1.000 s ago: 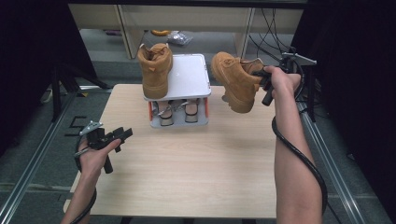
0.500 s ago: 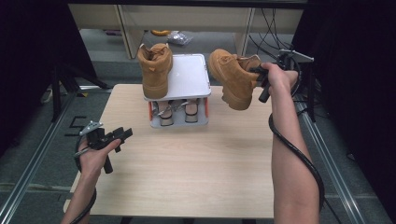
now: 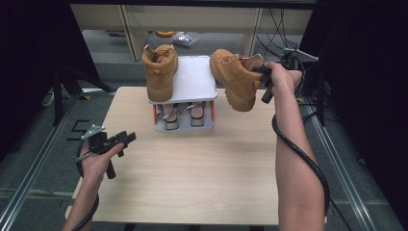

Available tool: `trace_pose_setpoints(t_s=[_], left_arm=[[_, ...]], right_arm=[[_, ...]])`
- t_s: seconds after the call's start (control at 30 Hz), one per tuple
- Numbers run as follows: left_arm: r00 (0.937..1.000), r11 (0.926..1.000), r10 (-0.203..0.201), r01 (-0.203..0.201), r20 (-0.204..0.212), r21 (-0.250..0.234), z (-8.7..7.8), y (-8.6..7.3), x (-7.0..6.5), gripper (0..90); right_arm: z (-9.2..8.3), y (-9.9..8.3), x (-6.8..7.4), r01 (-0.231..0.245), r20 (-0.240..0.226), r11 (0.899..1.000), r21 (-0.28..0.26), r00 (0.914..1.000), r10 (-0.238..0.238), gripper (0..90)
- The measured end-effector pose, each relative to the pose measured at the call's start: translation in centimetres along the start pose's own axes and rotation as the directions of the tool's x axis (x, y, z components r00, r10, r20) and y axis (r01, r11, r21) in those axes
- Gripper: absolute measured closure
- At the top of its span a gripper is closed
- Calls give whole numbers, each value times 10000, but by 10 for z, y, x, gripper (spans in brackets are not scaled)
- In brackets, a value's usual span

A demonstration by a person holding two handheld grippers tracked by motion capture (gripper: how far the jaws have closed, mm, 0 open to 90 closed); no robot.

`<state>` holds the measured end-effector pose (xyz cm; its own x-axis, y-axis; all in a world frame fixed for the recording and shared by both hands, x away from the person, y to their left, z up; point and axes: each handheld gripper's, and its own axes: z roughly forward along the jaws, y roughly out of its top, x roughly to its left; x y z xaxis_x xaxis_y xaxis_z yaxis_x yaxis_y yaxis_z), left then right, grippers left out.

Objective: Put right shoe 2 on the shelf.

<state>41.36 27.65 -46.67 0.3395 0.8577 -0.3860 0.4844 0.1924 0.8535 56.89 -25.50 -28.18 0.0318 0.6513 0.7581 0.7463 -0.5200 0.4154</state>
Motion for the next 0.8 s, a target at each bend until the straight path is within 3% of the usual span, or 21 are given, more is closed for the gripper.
trace_pose_setpoints(t_s=[0.8], left_arm=[[10000,10000,10,-10,6,0,0,0,1,496]], right_arm=[[10,-3,19,211,-74,9998,23,9998,-210,804]])
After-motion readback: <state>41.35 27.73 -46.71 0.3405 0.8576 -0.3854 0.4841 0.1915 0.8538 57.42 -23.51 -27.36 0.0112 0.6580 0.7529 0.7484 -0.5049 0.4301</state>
